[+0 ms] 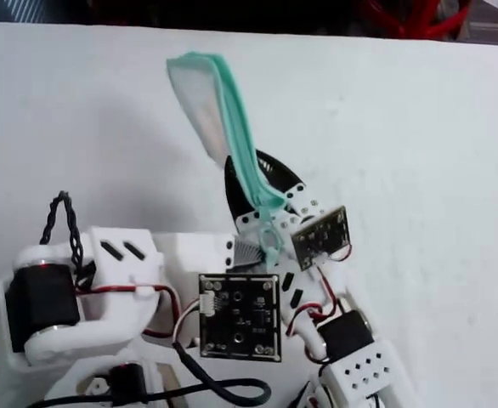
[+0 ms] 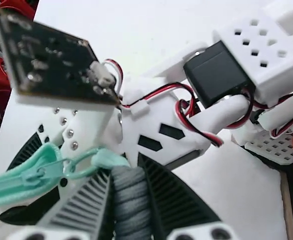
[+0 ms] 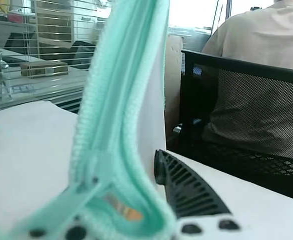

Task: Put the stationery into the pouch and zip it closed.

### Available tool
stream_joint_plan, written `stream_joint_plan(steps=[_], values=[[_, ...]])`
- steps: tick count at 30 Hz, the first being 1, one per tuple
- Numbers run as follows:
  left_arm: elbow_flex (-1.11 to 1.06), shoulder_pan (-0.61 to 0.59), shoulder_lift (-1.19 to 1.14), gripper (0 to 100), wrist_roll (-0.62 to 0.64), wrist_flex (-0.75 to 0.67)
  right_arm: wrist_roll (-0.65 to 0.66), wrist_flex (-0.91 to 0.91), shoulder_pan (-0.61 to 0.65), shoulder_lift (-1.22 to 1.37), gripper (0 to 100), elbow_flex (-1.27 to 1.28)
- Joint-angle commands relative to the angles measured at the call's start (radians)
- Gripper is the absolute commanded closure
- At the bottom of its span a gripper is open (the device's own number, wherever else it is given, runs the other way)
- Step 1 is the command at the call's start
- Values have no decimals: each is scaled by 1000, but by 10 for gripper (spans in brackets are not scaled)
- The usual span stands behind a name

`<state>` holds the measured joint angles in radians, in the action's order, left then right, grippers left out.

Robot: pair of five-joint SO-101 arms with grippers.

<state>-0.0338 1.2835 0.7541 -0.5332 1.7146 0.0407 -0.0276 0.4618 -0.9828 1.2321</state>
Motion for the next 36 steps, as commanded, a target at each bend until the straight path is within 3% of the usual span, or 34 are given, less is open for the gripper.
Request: stream_joint_plan(steps=[1,3,7,15,19,24,28,32,36], values=[[-21,300,-108,972,-54,28,-28,2,-84,131,981,-98],[32,199,-105,949,12,25,-28,-7,-82,107,981,-95],[133,-88,-99,779,163,28,-25,-15,-77,44,981,-48],[183,-328,-99,727,141,28,25,-76,-62,1,981,-17],[267,-559,-101,682,198,18,25,-85,-68,1,981,-11],[336,-891,-101,671,-11,25,71,-119,-68,-19,981,-11],[318,-1087,-101,674,-282,51,89,-194,-79,-111,981,-11],[275,-1237,-108,684,-221,-120,164,-344,-54,-251,981,-23],[112,-1245,-101,679,-150,-264,226,-558,7,-397,981,-57]])
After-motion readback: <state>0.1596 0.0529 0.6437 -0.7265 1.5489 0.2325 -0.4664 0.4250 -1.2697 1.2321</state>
